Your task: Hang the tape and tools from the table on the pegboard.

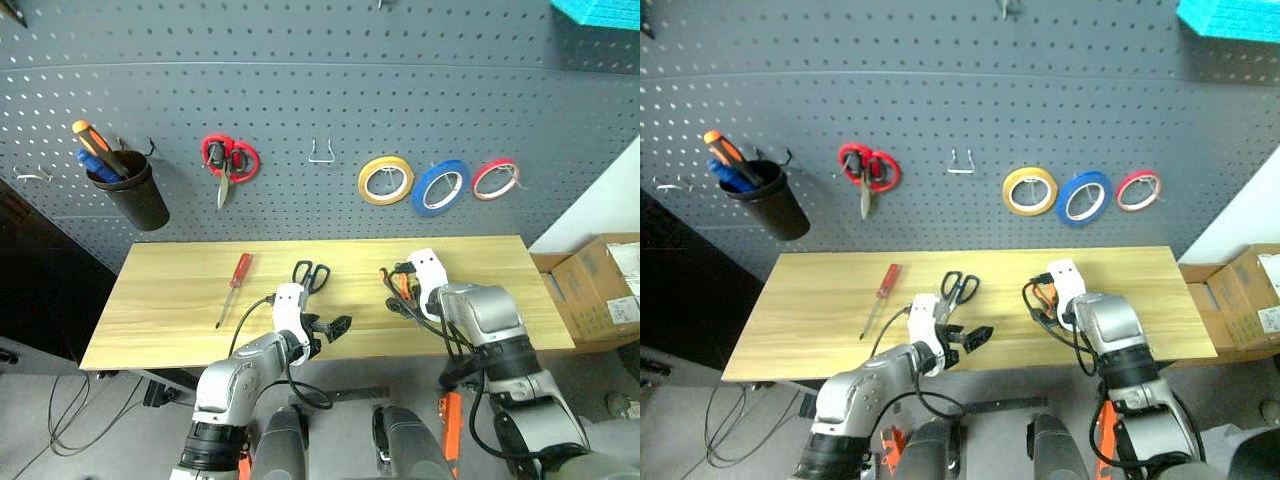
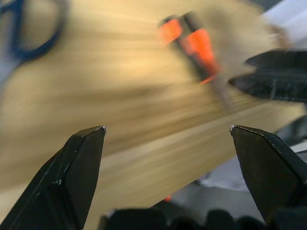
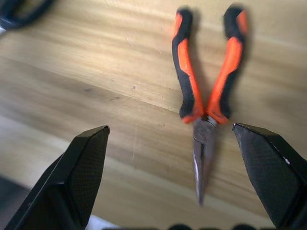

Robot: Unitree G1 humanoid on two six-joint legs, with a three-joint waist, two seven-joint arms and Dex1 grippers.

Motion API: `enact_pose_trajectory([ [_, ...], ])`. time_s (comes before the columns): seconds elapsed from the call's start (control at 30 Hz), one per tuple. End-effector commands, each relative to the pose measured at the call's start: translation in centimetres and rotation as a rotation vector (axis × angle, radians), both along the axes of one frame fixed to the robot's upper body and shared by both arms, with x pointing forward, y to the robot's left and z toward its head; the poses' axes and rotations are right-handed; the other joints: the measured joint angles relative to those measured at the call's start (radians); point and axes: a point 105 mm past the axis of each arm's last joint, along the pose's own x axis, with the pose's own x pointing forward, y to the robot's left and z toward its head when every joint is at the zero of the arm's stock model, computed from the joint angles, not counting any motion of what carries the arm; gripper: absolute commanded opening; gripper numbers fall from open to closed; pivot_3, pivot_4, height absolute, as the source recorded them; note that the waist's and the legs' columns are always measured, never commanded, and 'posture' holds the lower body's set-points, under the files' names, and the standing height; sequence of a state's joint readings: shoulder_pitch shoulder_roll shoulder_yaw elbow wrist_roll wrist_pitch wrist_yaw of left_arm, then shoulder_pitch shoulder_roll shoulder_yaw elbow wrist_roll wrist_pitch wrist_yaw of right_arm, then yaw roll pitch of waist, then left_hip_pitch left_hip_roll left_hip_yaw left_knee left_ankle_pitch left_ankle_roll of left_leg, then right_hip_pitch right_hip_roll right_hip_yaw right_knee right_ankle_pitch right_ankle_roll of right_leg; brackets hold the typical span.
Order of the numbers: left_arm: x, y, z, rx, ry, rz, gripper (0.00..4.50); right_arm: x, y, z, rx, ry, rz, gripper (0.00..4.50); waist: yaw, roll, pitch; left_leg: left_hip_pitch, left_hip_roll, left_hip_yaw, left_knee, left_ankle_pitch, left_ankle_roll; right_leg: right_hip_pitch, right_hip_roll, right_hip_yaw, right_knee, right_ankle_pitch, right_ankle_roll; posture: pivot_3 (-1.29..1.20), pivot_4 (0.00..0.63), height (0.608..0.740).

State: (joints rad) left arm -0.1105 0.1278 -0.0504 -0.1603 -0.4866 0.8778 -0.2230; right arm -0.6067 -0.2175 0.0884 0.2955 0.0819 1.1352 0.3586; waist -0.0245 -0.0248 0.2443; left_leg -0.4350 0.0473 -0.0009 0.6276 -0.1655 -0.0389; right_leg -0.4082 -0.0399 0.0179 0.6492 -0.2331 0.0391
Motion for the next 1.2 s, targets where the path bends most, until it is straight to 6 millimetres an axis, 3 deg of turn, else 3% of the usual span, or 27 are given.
enact_pose_trajectory([
  [0.03, 0.2, -0.8, 2.3, -0.042, -0.091, -0.003, 4.5, 1.3, -1.4, -0.4, -0.024, 0.005, -0.061, 4.48, 0.007, 0.0, 0.004, -0.001, 0.0, 0.001, 0.0, 0.0, 0.0, 0.0, 0.0, 0.0, 0.0, -0.001, 0.002, 0.06, 0.315, 0.74],
  [0.3, 0.1, -3.5, 4.6, -0.166, -0.125, -0.082, 4.5, 2.3, -2.9, -1.5, -0.114, 0.01, -0.059, 4.48, 0.02, -0.005, 0.018, -0.005, 0.0, 0.002, -0.003, -0.009, 0.005, -0.002, 0.001, 0.0, -0.002, -0.007, 0.007, 0.06, 0.331, 0.74],
  [0.57, 0.1, -4.6, 5.1, -0.223, -0.12, -0.117, 4.5, 2.2, -2.4, -1.8, -0.119, 0.025, -0.029, 4.48, 0.02, -0.004, 0.028, -0.005, 0.0, 0.001, -0.003, -0.009, 0.005, -0.001, 0.001, 0.0, -0.002, -0.013, 0.008, 0.05, 0.328, 0.74],
  [0.7, 0.3, -4.9, 5.3, -0.225, -0.128, -0.122, 4.5, 2.0, -1.9, -1.9, -0.087, 0.049, -0.031, 3.63, 0.02, -0.005, 0.029, -0.005, 0.0, 0.001, -0.003, -0.009, 0.005, -0.001, 0.001, 0.0, -0.002, -0.014, 0.006, 0.05, 0.32, 0.74],
  [0.77, 0.4, -4.9, 5.4, -0.224, -0.129, -0.123, 4.5, 2.1, -1.7, -1.7, -0.079, 0.043, -0.03, 2.87, 0.019, -0.005, 0.029, -0.005, 0.001, 0.001, -0.003, -0.009, 0.005, -0.001, 0.001, 0.0, -0.003, -0.014, 0.006, 0.05, 0.313, 0.74],
  [0.9, 0.4, -4.8, 5.4, -0.222, -0.134, -0.125, 4.5, 2.6, -2.0, -1.1, -0.067, 0.009, -0.043, 1.76, 0.019, -0.005, 0.029, -0.005, 0.001, 0.001, -0.004, -0.009, 0.005, -0.001, 0.001, -0.001, -0.003, -0.015, 0.006, 0.05, 0.292, 0.74],
  [1.07, 0.3, -4.1, 6.4, -0.2, -0.179, -0.143, 4.5, 2.4, -1.5, 1.5, -0.043, -0.128, 0.07, 1.76, 0.021, -0.005, 0.029, -0.007, 0.0, 0.001, -0.004, -0.009, 0.005, -0.003, 0.001, -0.001, -0.003, -0.015, 0.006, 0.06, 0.25, 0.74],
  [1.2, -0.9, -2.9, 8.5, -0.21, -0.252, -0.18, 4.5, -0.7, 0.4, 6.1, 0.021, -0.358, 0.305, 1.76, 0.024, -0.005, 0.029, -0.021, 0.0, 0.0, -0.004, -0.009, 0.004, -0.016, 0.001, -0.001, -0.001, -0.01, 0.012, 0.07, 0.222, 0.74],
])
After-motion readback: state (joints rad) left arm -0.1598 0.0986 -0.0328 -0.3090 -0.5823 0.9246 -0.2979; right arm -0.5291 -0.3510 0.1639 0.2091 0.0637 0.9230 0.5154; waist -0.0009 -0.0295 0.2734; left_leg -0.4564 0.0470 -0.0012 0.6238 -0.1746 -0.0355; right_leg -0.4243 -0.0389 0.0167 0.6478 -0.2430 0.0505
